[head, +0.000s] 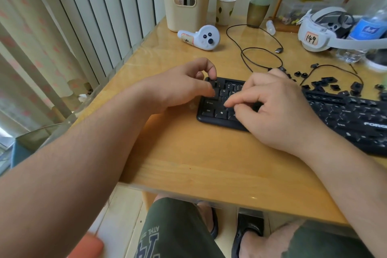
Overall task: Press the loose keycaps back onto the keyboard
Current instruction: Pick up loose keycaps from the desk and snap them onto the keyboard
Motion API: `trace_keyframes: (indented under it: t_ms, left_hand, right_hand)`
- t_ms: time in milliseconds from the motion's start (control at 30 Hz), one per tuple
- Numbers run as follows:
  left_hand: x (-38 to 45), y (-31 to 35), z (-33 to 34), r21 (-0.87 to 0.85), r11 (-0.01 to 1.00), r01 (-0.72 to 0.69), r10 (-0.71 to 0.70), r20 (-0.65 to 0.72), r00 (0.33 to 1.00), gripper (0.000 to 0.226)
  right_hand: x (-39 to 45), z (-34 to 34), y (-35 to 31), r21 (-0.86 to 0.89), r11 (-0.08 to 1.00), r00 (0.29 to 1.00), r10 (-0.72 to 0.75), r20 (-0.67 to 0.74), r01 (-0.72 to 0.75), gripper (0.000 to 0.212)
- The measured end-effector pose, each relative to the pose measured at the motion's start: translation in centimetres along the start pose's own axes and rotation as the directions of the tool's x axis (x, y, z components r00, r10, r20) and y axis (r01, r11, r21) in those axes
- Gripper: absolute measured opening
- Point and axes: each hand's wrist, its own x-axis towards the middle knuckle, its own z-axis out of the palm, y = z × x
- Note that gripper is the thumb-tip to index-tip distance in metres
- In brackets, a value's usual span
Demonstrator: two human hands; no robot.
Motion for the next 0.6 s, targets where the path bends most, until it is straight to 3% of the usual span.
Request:
trace_keyframes:
  t_ms: [133,267,400,500,600]
  left_hand:
    - [-0.4,0.2,0.1,0.089,0.995,-0.045,0.045,0.003,0.999,0.031]
    - [-0.8,0.3,0.2,0.102,0.992,-0.080,0.076,0.047,0.996,0.045]
    - [-0.9,0.3,0.2,0.099,0.991,-0.091,0.086,0.054,0.995,0.047]
    - [-0.9,0.3,0.4,0.286,0.954,-0.090,0.089,0.018,0.996,0.047]
    - [-0.4,1.0,-0.1,0.296,0.955,-0.022,-0.003,0.082,0.997,0.047]
  right_hand:
    - [-0.3,0.4,-0.2,-0.112,0.993,0.993,-0.009,0.117,0.022,0.030]
    - [-0.4,0.1,-0.1,-0.069,0.998,0.998,0.000,0.064,0.005,0.030]
    - [-0.4,0.4,0.2,-0.099,0.995,0.993,-0.004,0.114,0.015,0.031]
    - [-0.1,-0.4,0.7,-0.019,1.000,0.999,0.012,0.037,-0.012,0.027]
    - [1.3,-2.9,1.8,0.022,0.992,0.993,0.121,0.014,-0.121,0.029]
